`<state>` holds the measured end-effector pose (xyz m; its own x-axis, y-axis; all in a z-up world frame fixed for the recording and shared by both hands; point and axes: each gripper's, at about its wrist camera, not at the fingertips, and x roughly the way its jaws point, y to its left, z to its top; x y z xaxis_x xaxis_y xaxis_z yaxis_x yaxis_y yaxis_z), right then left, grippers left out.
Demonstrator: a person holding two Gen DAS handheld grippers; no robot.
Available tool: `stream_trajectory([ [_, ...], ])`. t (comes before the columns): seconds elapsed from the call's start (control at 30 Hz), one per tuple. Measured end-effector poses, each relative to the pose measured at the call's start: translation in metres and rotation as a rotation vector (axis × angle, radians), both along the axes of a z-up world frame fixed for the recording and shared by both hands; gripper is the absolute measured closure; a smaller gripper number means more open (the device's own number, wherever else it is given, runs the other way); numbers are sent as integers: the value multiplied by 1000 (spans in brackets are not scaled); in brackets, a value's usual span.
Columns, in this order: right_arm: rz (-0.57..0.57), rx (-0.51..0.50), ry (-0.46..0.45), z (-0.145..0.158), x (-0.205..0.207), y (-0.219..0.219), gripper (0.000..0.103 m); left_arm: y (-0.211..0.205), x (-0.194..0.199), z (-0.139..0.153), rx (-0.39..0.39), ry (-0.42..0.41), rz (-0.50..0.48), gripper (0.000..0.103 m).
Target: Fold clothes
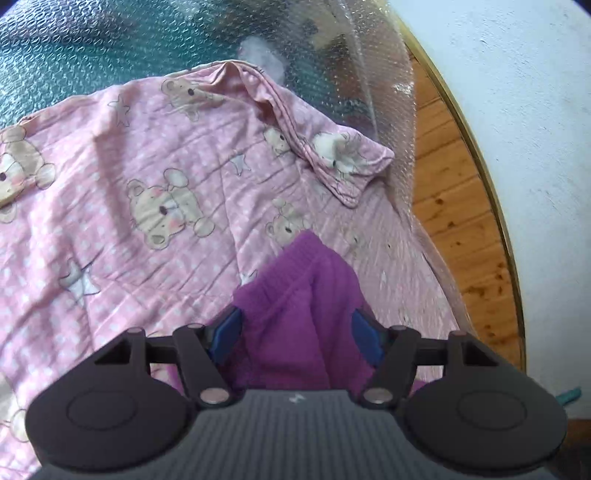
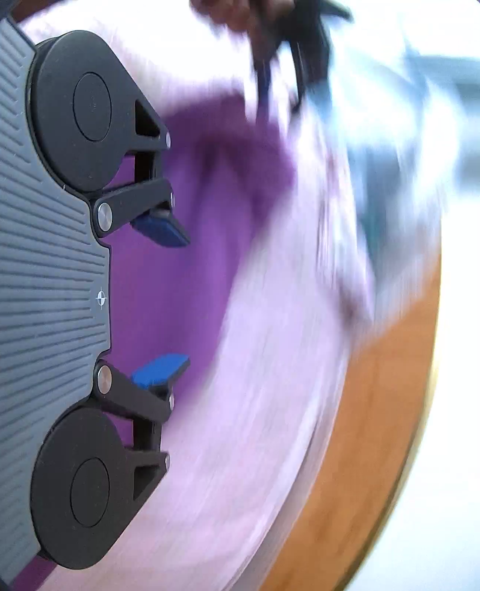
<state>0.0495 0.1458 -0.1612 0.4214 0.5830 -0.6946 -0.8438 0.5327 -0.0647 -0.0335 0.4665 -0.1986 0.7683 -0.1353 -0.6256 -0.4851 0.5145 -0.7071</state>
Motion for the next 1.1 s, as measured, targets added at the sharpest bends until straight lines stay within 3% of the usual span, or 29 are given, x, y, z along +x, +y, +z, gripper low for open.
stream_trajectory([
  [0.1, 183, -78, -44, -35, -30, 99, 33, 2, -16, 5, 48, 3, -27, 35],
  [0.17, 252, -138, -73, -58, -40, 141, 41, 1, -24, 6, 99, 20, -69, 35],
  [0.23, 243, -185, -68, -70, -33, 159, 93, -1, -28, 3, 139, 41, -116, 35],
  [0.27, 202, -168, -35, -69, -24, 159, 99, -1, -27, -1, 153, 53, -134, 35],
  [0.33, 112, -109, 41, -59, -5, 155, 101, -3, -21, -10, 183, 90, -161, 41],
  [0.37, 81, -89, 56, -52, 3, 150, 102, -3, -18, -15, 200, 111, -167, 45],
  [0.4, 65, -70, 66, -44, 9, 147, 102, -3, -15, -17, 227, 118, -160, 60],
  [0.43, 62, -45, 86, -37, 10, 142, 102, -1, -13, -18, 250, 144, -139, 85],
  [0.47, 72, -26, 101, -29, 8, 139, 102, 2, -11, -18, 270, 169, -117, 90],
  [0.5, 84, -8, 113, -22, 5, 137, 102, 10, -14, -20, 231, 161, -71, 102],
  [0.63, 194, -71, 133, -31, -24, 143, 102, 37, -27, -30, 144, 147, 15, 102],
  [0.77, 245, -184, 76, -75, -50, 152, 102, 50, -30, -20, 133, 128, -6, 102],
  [0.8, 248, -197, 55, -85, -55, 152, 100, 52, -32, -13, 136, 117, 4, 98],
  [0.83, 251, -201, 47, -86, -57, 151, 91, 51, -34, 2, 158, 82, 7, 94],
  [0.9, 246, -152, 94, -67, -55, 140, 75, 49, -37, 30, 201, 13, 11, 87],
  [0.93, 234, -92, 118, -50, -50, 127, 60, 44, -31, 42, 207, -24, -25, 85],
  [1.0, 154, 19, 130, -17, -30, 91, 46, 29, -13, 58, 220, -74, -119, 81],
  [1.1, -71, 80, 152, 6, 34, 26, 45, -4, 20, 57, 235, -79, -307, 79],
])
